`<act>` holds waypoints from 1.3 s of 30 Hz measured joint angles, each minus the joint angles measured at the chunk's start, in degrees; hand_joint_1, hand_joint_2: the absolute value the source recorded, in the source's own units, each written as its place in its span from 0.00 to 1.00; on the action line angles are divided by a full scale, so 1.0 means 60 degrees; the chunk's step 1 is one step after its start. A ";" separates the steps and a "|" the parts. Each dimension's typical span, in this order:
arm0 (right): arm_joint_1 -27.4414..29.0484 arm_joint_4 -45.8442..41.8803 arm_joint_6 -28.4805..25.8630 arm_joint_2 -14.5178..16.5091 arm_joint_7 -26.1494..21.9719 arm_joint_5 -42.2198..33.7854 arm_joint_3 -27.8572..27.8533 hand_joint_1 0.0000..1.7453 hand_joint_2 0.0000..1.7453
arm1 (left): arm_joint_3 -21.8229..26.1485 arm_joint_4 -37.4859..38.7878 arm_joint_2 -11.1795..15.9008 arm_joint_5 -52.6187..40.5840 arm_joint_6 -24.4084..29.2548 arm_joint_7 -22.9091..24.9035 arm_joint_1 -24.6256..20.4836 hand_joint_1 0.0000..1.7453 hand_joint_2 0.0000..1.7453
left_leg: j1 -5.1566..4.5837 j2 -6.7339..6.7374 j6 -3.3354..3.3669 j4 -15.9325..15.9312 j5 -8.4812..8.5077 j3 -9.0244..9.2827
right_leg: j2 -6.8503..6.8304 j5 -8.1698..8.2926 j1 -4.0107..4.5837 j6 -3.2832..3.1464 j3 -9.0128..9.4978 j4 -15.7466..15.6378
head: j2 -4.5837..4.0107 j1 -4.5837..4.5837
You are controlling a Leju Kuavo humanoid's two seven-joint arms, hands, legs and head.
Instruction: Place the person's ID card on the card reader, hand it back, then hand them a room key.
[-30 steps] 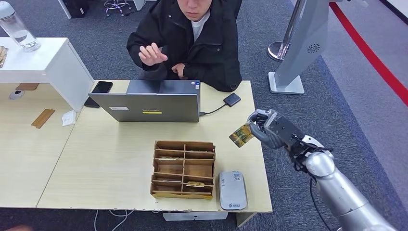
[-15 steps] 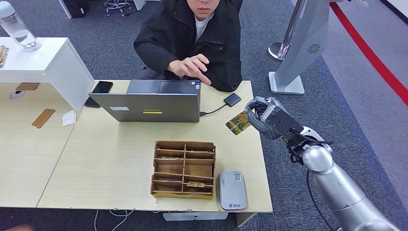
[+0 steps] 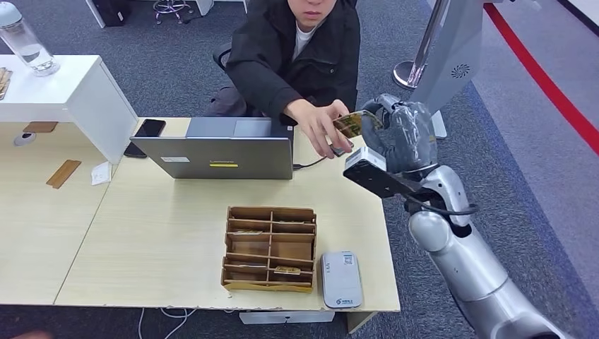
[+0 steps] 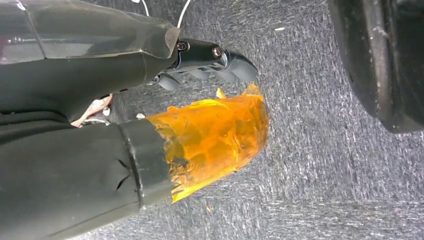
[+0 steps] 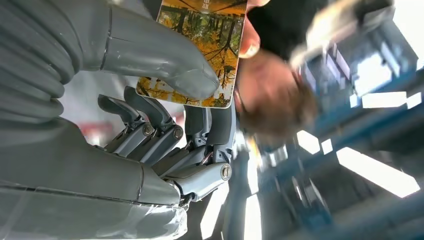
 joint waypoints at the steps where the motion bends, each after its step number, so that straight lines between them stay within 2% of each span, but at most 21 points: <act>1: -0.0065 -0.0035 -0.0231 0.0132 0.0103 0.0529 0.0051 1.00 1.00 | 0.0000 0.0000 -0.0004 -0.0016 -0.0078 -0.0001 -0.0014 0.00 0.00 | 0.0000 0.0000 0.0000 0.0000 0.0000 0.0000 | 0.0000 0.0000 0.0000 0.0000 0.0000 0.0000 | 0.0000 -0.0001; 6: -0.0338 -0.0052 -0.1015 0.0627 0.0339 0.2231 0.0245 1.00 1.00 | -0.0001 0.0000 -0.0023 -0.0120 -0.0622 0.0015 -0.0111 0.00 0.00 | 0.0000 -0.0007 0.0012 0.0000 0.0008 -0.0006 | -0.0011 0.0000 -0.0001 0.0001 0.0001 0.0000 | 0.0000 -0.0001; 10: -0.0483 0.0036 -0.1495 0.0882 0.0578 0.3469 0.0342 1.00 1.00 | -0.0052 0.0000 -0.0051 -0.0446 -0.0527 -0.0022 -0.0200 0.00 0.00 | -0.0002 -0.0008 0.0013 0.0000 0.0009 -0.0007 | -0.0012 0.0003 -0.0003 0.0004 0.0002 0.0000 | 0.0000 0.0002; 11: -0.0502 0.0065 -0.1611 0.0931 0.0625 0.3741 0.0358 0.82 1.00 | -0.0093 0.0000 -0.0055 -0.0535 -0.0401 -0.0048 -0.0221 0.00 0.00 | -0.0002 -0.0008 0.0014 0.0000 0.0010 -0.0007 | -0.0012 0.0003 -0.0003 0.0005 0.0002 -0.0001 | 0.0000 0.0001; 14: -0.0510 0.0138 -0.1823 0.1050 0.0682 0.4231 0.0393 0.07 1.00 | -0.0259 0.0000 -0.0067 -0.0801 0.0136 -0.0120 -0.0273 0.00 0.00 | -0.0006 -0.0009 0.0014 0.0000 0.0010 -0.0007 | -0.0012 0.0004 -0.0006 0.0005 0.0002 -0.0001 | 0.0000 -0.0001; 15: -0.0502 0.0155 -0.1847 0.1078 0.0683 0.4289 0.0400 0.00 1.00 | -0.0310 0.0000 -0.0069 -0.0872 0.0311 -0.0138 -0.0285 0.00 0.00 | -0.0007 -0.0009 0.0014 0.0000 0.0010 -0.0007 | -0.0012 0.0004 -0.0007 0.0005 0.0001 -0.0001 | 0.0000 -0.0001; 21: -0.0398 0.0218 -0.1765 0.1131 0.0671 0.4160 0.0420 0.00 1.00 | -0.0512 -0.0004 -0.0073 -0.1014 0.0818 -0.0214 -0.0318 0.00 0.00 | -0.0010 -0.0009 0.0015 0.0000 0.0010 -0.0007 | -0.0013 0.0004 -0.0010 0.0005 0.0000 -0.0001 | 0.0000 0.0001; 39: -0.0268 0.0221 -0.1743 0.1131 0.0652 0.4095 0.0475 0.00 1.00 | -0.0546 -0.0004 -0.0080 -0.1056 0.0867 -0.0242 -0.0334 0.00 0.00 | -0.0010 -0.0009 0.0015 0.0000 0.0010 -0.0008 | -0.0013 0.0004 -0.0011 0.0005 -0.0001 -0.0001 | 0.0000 0.0000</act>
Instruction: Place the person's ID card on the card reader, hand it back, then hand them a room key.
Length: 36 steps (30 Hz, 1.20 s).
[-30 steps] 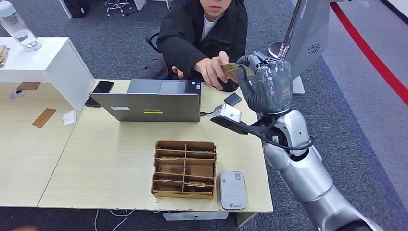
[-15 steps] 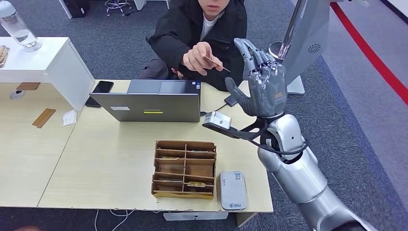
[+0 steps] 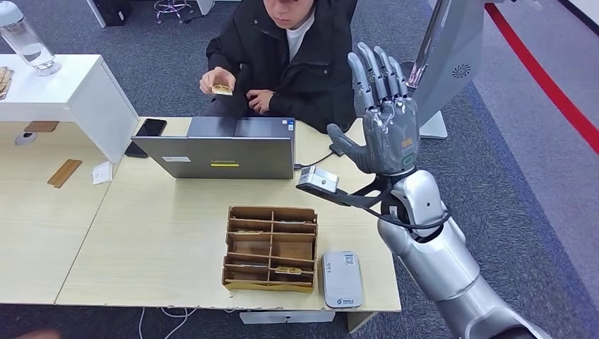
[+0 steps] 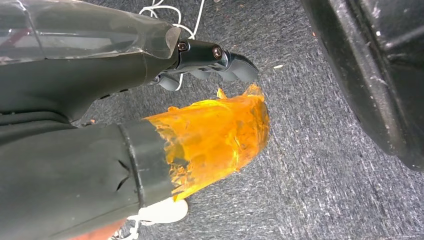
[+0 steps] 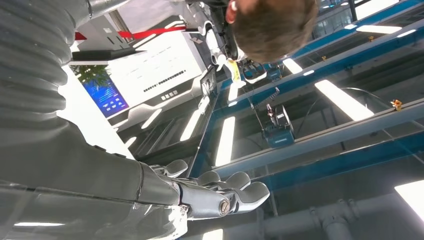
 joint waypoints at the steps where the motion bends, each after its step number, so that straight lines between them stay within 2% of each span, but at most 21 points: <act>1: 0.0002 0.0000 0.0000 0.0000 0.0000 0.0000 0.0001 0.00 1.00 | 0.0000 0.0000 -0.0001 0.0000 0.0000 0.0000 0.0000 0.00 0.00 | 0.0000 0.0000 0.0000 0.0000 0.0000 0.0000 | 0.0000 0.0000 0.0000 0.0000 0.0000 0.0000 | 0.0000 0.0000; 5: 0.0011 0.0000 0.0001 0.0000 -0.0008 -0.0024 0.0001 0.00 1.00 | 0.0000 0.0000 0.0000 -0.0005 0.0003 -0.0005 -0.0001 0.00 0.00 | 0.0000 0.0000 0.0000 0.0000 0.0000 0.0000 | 0.0000 0.0000 0.0000 0.0000 0.0000 0.0000 | 0.0000 0.0001; 9: 0.0031 -0.0004 0.0070 0.0000 -0.0085 -0.0185 0.0001 0.00 0.00 | -0.0003 0.0000 -0.0003 -0.0030 0.0009 -0.0035 -0.0006 0.00 0.00 | 0.0000 0.0000 0.0000 0.0000 0.0000 0.0000 | 0.0000 0.0000 0.0000 0.0000 0.0000 -0.0001 | 0.0000 0.0001; 20: 0.0598 -0.0114 -0.0014 -0.0058 -0.0549 -0.1232 -0.0179 0.00 0.00 | -0.0111 0.0000 -0.0005 0.0054 0.0154 -0.0063 -0.0041 0.00 0.00 | 0.0001 -0.0001 0.0000 0.0000 -0.0001 0.0001 | -0.0005 0.0000 0.0000 0.0000 -0.0002 -0.0004 | 0.0000 0.0002; 21: 0.0639 -0.0129 -0.0040 -0.0075 -0.0573 -0.1298 -0.0197 0.00 0.00 | -0.0110 0.0001 -0.0005 0.0130 0.0223 -0.0026 -0.0028 0.00 0.00 | 0.0000 -0.0001 0.0000 0.0000 -0.0001 0.0001 | -0.0005 0.0000 0.0000 0.0000 -0.0002 -0.0004 | 0.0000 0.0002; 22: 0.0854 -0.0246 -0.0126 -0.0172 -0.0832 -0.1860 -0.0298 0.00 0.00 | -0.0020 0.0020 0.0063 0.0876 0.0433 0.0055 0.0137 0.00 0.00 | 0.0001 0.0011 -0.0001 0.0001 -0.0007 0.0012 | 0.0010 -0.0001 -0.0001 0.0000 -0.0011 -0.0008 | 0.0000 -0.0004; 25: 0.2378 -0.1112 -0.0156 -0.0679 -0.2436 -0.4855 -0.1113 0.00 0.00 | 0.2074 0.0076 -0.0010 0.6794 0.1009 0.0595 0.0623 0.00 0.00 | 0.0037 -0.0001 0.0007 0.0005 -0.0016 -0.0017 | -0.0013 -0.0003 0.0027 0.0008 -0.0024 -0.0040 | 0.0000 0.0017; 26: 0.2782 -0.1341 -0.0097 -0.0760 -0.2743 -0.5354 -0.1316 0.00 0.00 | 0.2907 0.0075 -0.0160 0.8053 0.1024 0.0748 0.0585 0.00 0.00 | 0.0050 -0.0007 0.0011 0.0006 -0.0013 -0.0035 | -0.0027 0.0002 0.0039 0.0008 -0.0021 -0.0048 | 0.0000 0.0029; 28: 0.3136 -0.1525 -0.0120 -0.0760 -0.2814 -0.5485 -0.1416 0.00 0.00 | 0.3704 0.0073 -0.0353 0.7807 0.0957 0.0838 0.0428 0.00 0.00 | 0.0060 0.0023 0.0010 0.0006 -0.0013 -0.0027 | -0.0001 0.0014 0.0052 0.0002 -0.0023 -0.0052 | 0.0000 0.0023; 31: 0.3537 -0.1712 -0.0173 -0.0782 -0.2933 -0.5773 -0.1605 0.00 0.00 | 0.4495 0.0071 -0.0465 0.7102 0.0786 0.0820 0.0278 0.00 0.00 | 0.0081 0.0040 0.0004 0.0006 -0.0009 -0.0022 | 0.0014 0.0020 0.0073 -0.0002 -0.0025 -0.0052 | 0.0000 0.0024; 36: 0.3813 -0.1861 -0.0182 -0.0835 -0.3008 -0.5919 -0.1830 0.00 0.00 | 0.5153 0.0069 -0.0519 0.6990 0.0721 0.0795 0.0236 0.00 0.00 | 0.0110 0.0056 -0.0009 0.0006 -0.0002 -0.0020 | 0.0030 0.0027 0.0101 -0.0014 -0.0030 -0.0052 | 0.0000 0.0022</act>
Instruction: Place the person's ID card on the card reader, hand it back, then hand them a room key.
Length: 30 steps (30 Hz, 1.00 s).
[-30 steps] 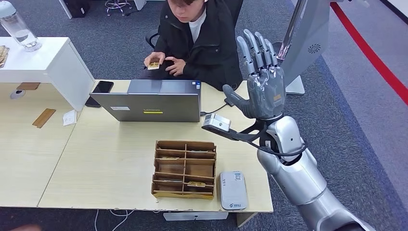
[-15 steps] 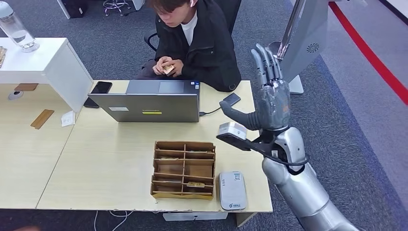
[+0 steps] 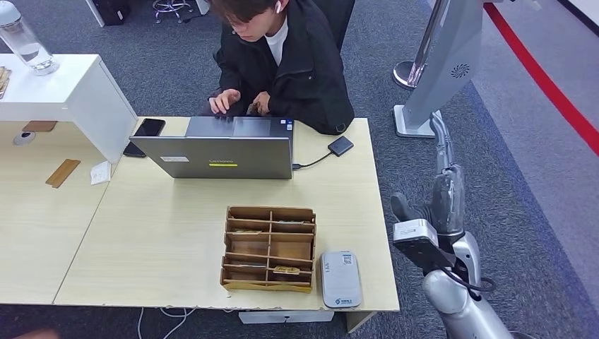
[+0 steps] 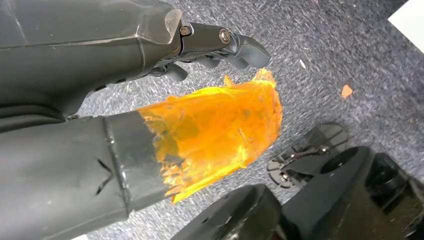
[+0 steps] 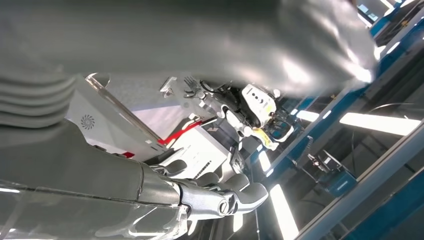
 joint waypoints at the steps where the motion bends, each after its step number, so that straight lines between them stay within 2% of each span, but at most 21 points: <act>1: 0.0025 -0.0013 0.0000 -0.0005 -0.0009 -0.0006 -0.0025 0.00 0.00 | 0.0067 0.0000 -0.0009 -0.0005 -0.0002 -0.0003 -0.0009 0.00 0.00 | 0.0004 0.0000 -0.0002 0.0000 0.0001 0.0000 | 0.0001 0.0001 0.0003 -0.0002 0.0000 0.0000 | 0.0000 0.0000; 12: 0.0085 -0.0059 0.0109 -0.0043 -0.0081 -0.0233 -0.0207 0.00 0.00 | 0.0530 0.0000 -0.0065 0.0058 -0.0084 -0.0170 -0.0064 0.00 0.00 | 0.0012 0.0004 -0.0006 0.0000 0.0003 -0.0001 | 0.0003 0.0006 0.0011 -0.0012 0.0001 0.0000 | 0.0000 0.0002; 30: 0.0082 -0.0056 0.0197 -0.0043 -0.0083 -0.0248 -0.0240 0.00 0.00 | 0.0735 0.0000 -0.0115 0.0107 -0.0127 -0.0168 -0.0083 0.00 0.00 | 0.0015 0.0004 -0.0006 0.0000 0.0003 -0.0001 | 0.0003 0.0006 0.0016 -0.0012 0.0001 0.0000 | 0.0000 0.0002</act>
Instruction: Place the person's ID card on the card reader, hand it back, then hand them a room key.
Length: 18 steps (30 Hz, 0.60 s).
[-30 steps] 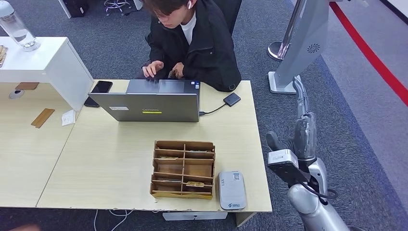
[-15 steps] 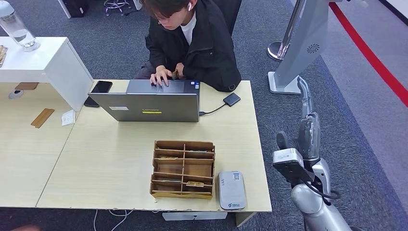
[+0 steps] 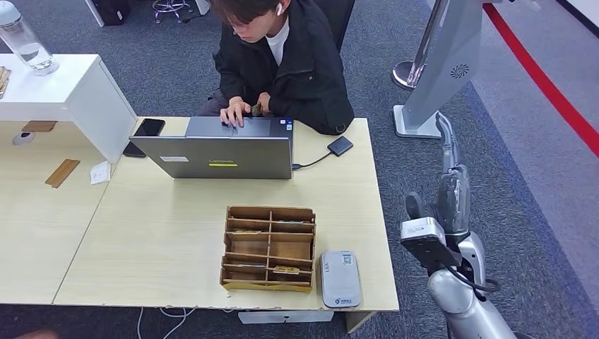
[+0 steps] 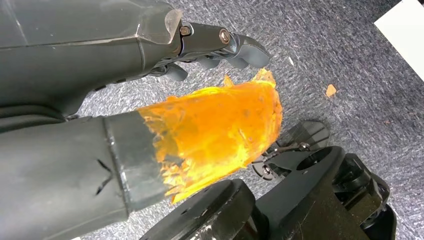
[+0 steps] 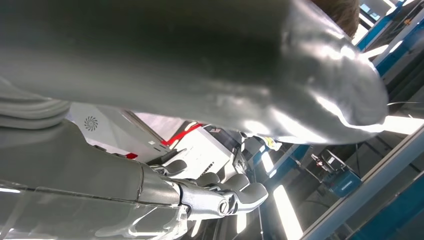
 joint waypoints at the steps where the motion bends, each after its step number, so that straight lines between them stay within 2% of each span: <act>1: 0.0000 0.0000 0.0000 0.0000 0.0000 0.0000 0.0000 0.00 0.00 | 0.0010 0.0000 0.0000 0.0000 0.0000 0.0000 0.0000 0.00 0.00 | 0.0000 0.0000 0.0000 0.0000 0.0000 0.0000 | 0.0000 0.0000 0.0000 0.0000 0.0000 0.0000 | 0.0000 0.0000; 3: -0.0001 0.0000 0.0017 0.0000 -0.0007 -0.0024 -0.0001 0.00 0.00 | 0.0025 -0.0005 0.0004 -0.0055 0.0056 -0.0056 -0.0001 0.00 0.00 | 0.0000 0.0000 0.0000 0.0000 0.0000 0.0000 | 0.0000 0.0000 0.0001 0.0000 0.0000 0.0000 | 0.0000 -0.0001; 5: 0.0009 -0.0002 0.0048 -0.0009 -0.0009 -0.0101 -0.0008 0.00 0.00 | 0.0013 -0.0082 0.0041 -0.0293 0.0495 -0.0375 -0.0002 0.00 0.00 | 0.0001 -0.0001 -0.0001 0.0001 0.0001 0.0001 | 0.0000 0.0000 0.0002 0.0000 -0.0004 -0.0001 | 0.0000 -0.0002; 6: 0.0050 -0.0015 0.0008 -0.0019 0.0037 -0.0100 -0.0031 0.00 0.00 | -0.0002 -0.0139 0.0065 -0.0380 0.1023 -0.0606 -0.0020 0.00 0.00 | 0.0003 -0.0004 -0.0002 0.0001 0.0002 0.0002 | -0.0003 0.0000 0.0003 -0.0001 -0.0008 -0.0002 | 0.0000 -0.0002; 8: 0.0360 -0.0154 -0.0274 -0.0079 0.0176 0.0004 -0.0188 0.00 0.00 | 0.0091 -0.0223 0.0126 0.0026 0.2630 -0.0963 -0.0082 0.00 0.00 | 0.0010 -0.0025 -0.0006 0.0002 0.0002 0.0001 | -0.0022 -0.0003 0.0009 -0.0003 0.0000 -0.0004 | 0.0000 0.0001; 10: 0.0911 -0.0466 -0.0578 -0.0196 0.0190 0.0061 -0.0484 0.00 0.00 | 0.0521 -0.0229 0.0210 0.1017 0.4054 -0.1114 -0.0136 0.00 0.00 | 0.0015 -0.0038 -0.0019 0.0002 -0.0008 0.0000 | -0.0030 -0.0007 0.0014 -0.0008 0.0013 -0.0005 | 0.0000 0.0002; 11: 0.1176 -0.0636 -0.0655 -0.0259 0.0154 0.0045 -0.0638 0.00 0.00 | 0.0804 -0.0229 0.0268 0.1390 0.4417 -0.1152 -0.0140 0.00 0.00 | 0.0016 -0.0027 -0.0031 0.0002 -0.0016 0.0001 | -0.0016 -0.0008 0.0015 -0.0010 0.0011 -0.0005 | 0.0000 0.0001; 14: 0.1713 -0.1004 -0.0684 -0.0387 0.0061 -0.0003 -0.0977 0.00 0.00 | 0.1302 -0.0229 0.0414 0.1442 0.4930 -0.1197 -0.0110 0.00 0.00 | 0.0020 0.0016 -0.0054 0.0002 -0.0032 0.0005 | 0.0033 -0.0009 0.0016 -0.0011 -0.0005 -0.0004 | 0.0000 -0.0005; 18: 0.1991 -0.1253 -0.0655 -0.0450 0.0033 -0.0006 -0.1218 0.00 0.00 | 0.1349 -0.0229 0.0436 0.0941 0.5388 -0.1198 -0.0111 0.00 0.00 | 0.0025 0.0019 -0.0055 0.0002 -0.0032 0.0003 | 0.0035 -0.0010 0.0020 -0.0013 -0.0004 -0.0004 | 0.0000 0.0000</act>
